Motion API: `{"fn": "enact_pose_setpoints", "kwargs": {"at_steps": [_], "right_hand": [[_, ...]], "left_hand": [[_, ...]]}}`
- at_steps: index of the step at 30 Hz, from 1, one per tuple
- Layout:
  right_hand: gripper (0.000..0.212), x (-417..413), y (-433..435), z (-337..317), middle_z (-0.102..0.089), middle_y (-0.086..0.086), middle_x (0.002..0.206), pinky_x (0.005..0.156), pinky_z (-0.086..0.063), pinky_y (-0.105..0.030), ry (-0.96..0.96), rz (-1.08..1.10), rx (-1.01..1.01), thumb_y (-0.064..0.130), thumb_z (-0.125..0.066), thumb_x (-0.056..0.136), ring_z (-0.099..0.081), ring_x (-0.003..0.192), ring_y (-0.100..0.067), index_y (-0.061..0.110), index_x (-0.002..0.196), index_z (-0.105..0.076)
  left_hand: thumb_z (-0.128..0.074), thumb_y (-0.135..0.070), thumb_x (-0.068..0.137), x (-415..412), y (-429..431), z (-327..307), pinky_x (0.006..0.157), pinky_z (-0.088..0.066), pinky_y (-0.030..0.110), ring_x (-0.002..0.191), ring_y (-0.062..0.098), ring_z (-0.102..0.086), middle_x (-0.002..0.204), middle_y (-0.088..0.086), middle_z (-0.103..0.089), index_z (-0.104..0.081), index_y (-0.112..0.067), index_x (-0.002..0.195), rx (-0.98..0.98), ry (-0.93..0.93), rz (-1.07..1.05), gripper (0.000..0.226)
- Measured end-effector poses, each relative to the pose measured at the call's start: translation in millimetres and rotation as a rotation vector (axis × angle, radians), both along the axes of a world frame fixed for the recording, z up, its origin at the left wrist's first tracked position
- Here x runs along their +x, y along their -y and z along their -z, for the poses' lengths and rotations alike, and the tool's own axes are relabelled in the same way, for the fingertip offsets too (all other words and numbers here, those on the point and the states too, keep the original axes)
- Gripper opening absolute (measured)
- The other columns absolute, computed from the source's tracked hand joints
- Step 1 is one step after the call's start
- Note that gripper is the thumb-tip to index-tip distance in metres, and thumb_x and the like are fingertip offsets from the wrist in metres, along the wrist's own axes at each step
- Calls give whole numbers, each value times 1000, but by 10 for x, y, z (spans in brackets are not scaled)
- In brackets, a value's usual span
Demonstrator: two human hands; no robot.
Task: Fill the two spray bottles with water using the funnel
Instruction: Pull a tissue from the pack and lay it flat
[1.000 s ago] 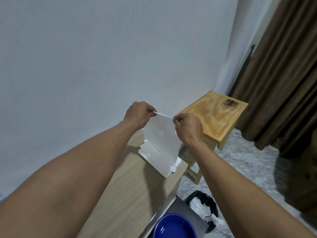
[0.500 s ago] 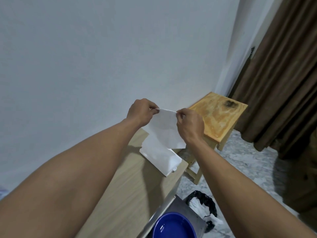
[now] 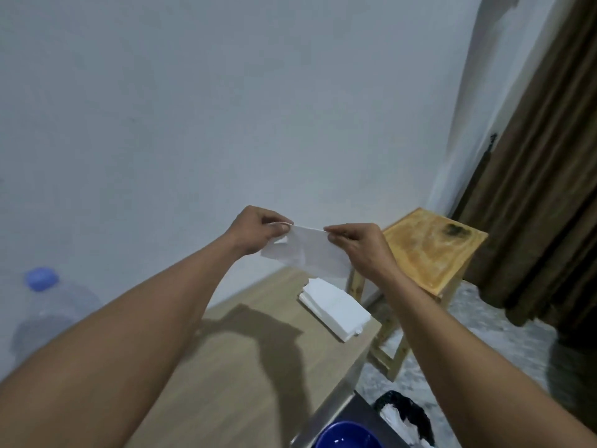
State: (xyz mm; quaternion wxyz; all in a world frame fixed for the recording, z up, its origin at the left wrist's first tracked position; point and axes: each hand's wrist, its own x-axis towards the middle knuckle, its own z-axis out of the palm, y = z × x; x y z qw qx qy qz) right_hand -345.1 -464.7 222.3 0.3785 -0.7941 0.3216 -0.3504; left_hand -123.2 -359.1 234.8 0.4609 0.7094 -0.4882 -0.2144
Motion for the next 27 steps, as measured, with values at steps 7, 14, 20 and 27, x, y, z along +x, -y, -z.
{"fn": "enact_pose_setpoints", "kwargs": {"at_steps": [7, 14, 20, 27], "right_hand": [[18, 339, -1129, -157, -77, 15, 97, 94, -52, -28, 24, -160, 71, 13, -72, 91, -70, 100, -2, 26, 98, -81], [19, 790, -2551, -53, -76, 11, 100, 78, -46, -5, -39, -349, 92, 11, -69, 92, -64, 92, 14, 20, 105, -80], [18, 1160, -3766, 416, -78, 7, 93, 80, -54, -23, -105, -508, 166, 7, -68, 91, -71, 87, -6, 16, 101, -81], [20, 1549, -4881, 935, -76, 1, 87, 76, -57, -35, -225, -674, 275, 5, -66, 93, -66, 79, -15, 19, 95, -79]], "left_hand": [[-74, -12, 89, 165, -1617, -110, 67, -51, 20, 73, 5, -67, 91, 1, -77, -79, -16, 102, -21, -137, -67, 15], [-74, -13, 89, 342, -3370, 47, 71, -50, 15, 76, -3, -68, 86, -10, -76, -80, -17, 98, -32, -133, -248, 12], [-75, -12, 88, 417, -4780, 431, 70, -51, 18, 79, 7, -67, 87, -2, -77, -81, -17, 94, 22, -145, -450, 10], [-75, -12, 86, 442, -6063, 961, 77, -50, 23, 90, 8, -63, 90, -9, -72, -81, -18, 94, 189, -145, -623, 11]]}}
